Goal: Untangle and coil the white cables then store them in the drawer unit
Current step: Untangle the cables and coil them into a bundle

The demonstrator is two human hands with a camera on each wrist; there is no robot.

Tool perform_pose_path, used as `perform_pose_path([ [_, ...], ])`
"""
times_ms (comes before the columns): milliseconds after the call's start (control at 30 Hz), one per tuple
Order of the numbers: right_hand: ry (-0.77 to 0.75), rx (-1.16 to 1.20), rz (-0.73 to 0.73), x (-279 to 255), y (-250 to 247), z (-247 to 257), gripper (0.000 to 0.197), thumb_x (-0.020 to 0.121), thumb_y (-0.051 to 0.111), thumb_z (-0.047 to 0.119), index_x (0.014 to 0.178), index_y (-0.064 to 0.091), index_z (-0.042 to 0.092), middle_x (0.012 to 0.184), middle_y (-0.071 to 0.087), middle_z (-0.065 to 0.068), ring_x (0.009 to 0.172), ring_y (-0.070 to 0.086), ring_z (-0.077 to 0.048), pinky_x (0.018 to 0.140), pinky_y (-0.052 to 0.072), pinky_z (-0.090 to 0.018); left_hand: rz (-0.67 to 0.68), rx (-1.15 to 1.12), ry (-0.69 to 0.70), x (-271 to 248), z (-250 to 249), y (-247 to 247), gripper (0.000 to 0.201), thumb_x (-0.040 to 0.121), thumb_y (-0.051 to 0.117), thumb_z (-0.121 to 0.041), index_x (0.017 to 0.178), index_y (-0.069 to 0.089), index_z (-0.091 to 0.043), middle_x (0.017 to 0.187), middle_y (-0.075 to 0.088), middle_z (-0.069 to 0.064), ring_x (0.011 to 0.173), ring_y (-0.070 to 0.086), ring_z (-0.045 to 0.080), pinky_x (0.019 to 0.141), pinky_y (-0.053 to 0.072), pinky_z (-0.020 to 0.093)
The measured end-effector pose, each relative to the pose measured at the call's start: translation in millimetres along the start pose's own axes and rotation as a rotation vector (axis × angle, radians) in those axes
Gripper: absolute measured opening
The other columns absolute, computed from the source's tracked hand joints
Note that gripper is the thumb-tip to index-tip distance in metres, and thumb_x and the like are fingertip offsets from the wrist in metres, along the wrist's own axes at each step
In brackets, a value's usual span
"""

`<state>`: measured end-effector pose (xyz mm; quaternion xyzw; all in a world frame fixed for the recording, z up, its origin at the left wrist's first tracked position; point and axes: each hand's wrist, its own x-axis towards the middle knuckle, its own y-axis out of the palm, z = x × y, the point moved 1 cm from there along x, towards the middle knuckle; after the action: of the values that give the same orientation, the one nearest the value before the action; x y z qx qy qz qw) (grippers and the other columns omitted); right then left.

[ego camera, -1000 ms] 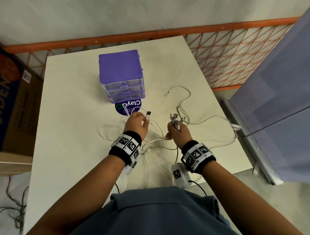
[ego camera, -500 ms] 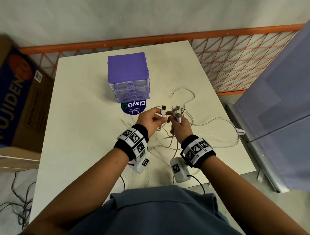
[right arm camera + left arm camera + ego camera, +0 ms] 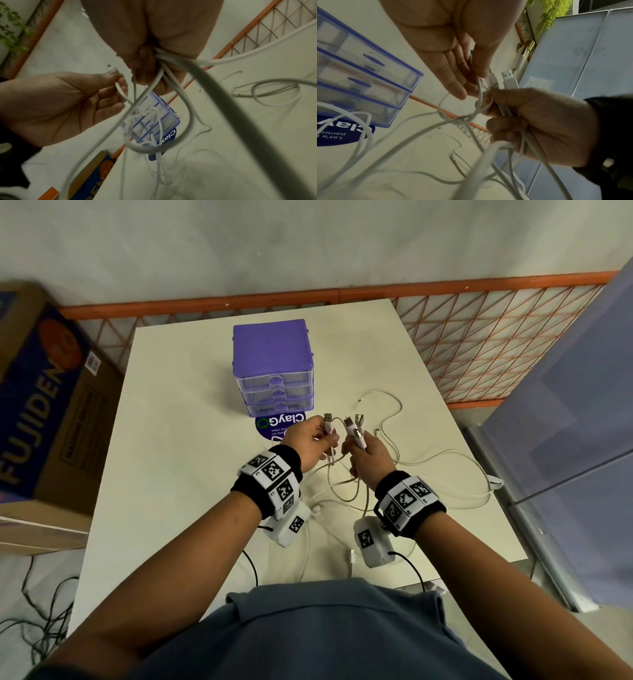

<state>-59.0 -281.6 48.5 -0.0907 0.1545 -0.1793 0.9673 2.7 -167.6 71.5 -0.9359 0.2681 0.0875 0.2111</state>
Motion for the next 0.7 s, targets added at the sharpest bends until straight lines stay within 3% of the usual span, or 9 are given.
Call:
perform_pose_path([
  [33,0.019,-0.012,-0.024,2,-2,-2,0.030,0.086,0.038,0.001,0.063,0.046,0.019,0.057,0.041,-0.003,0.044,0.035,-0.017,0.044,0.036,-0.025,-0.012,-0.027,0.008,0,-1,-3,0.002,0.091,0.052,-0.009,0.090,0.052,-0.010,0.081,0.062,0.006,0.067,0.060,0.012,0.061,0.050,0.021],
  [133,0.124,0.007,-0.089,9,-10,-13,0.030,0.086,0.036,0.001,0.063,0.045,0.017,0.061,0.044,-0.003,0.048,0.036,-0.018,0.046,0.037,-0.026,-0.096,-0.149,0.053,-1,-5,-15,0.022,0.093,0.049,-0.006,0.075,0.047,-0.019,0.071,0.057,-0.001,0.054,0.061,0.000,0.055,0.049,0.016],
  [333,0.235,0.060,-0.145,17,-17,-19,0.026,0.088,0.039,0.009,0.064,0.046,0.015,0.063,0.043,-0.003,0.051,0.034,-0.018,0.046,0.037,-0.027,-0.178,-0.356,0.134,-5,-14,-33,0.024,0.094,0.046,-0.002,0.076,0.048,-0.018,0.071,0.054,0.003,0.046,0.059,-0.003,0.050,0.049,0.013],
  [467,0.139,0.138,-0.148,13,-13,-4,0.014,0.093,0.037,0.016,0.083,0.046,0.013,0.063,0.041,-0.002,0.051,0.033,-0.015,0.047,0.032,-0.025,-0.181,-0.275,0.131,-4,-8,-30,0.023,0.089,0.055,-0.002,0.075,0.052,-0.020,0.071,0.057,0.001,0.047,0.060,-0.003,0.050,0.051,0.012],
  [600,0.020,0.181,-0.108,9,-6,12,0.026,0.092,0.037,0.011,0.067,0.037,0.019,0.058,0.032,-0.002,0.049,0.027,-0.015,0.047,0.027,-0.024,-0.180,-0.202,0.102,-2,-7,-24,0.023,0.085,0.062,-0.006,0.070,0.052,-0.020,0.068,0.057,0.002,0.047,0.060,-0.001,0.050,0.051,0.014],
  [700,-0.054,0.109,-0.030,5,-2,18,0.024,0.090,0.046,0.015,0.069,0.043,0.025,0.059,0.037,0.001,0.051,0.034,-0.015,0.047,0.034,-0.025,-0.183,-0.064,0.068,1,-9,-16,0.024,0.080,0.069,-0.015,0.067,0.050,-0.020,0.062,0.057,0.000,0.055,0.058,0.008,0.055,0.047,0.018],
])
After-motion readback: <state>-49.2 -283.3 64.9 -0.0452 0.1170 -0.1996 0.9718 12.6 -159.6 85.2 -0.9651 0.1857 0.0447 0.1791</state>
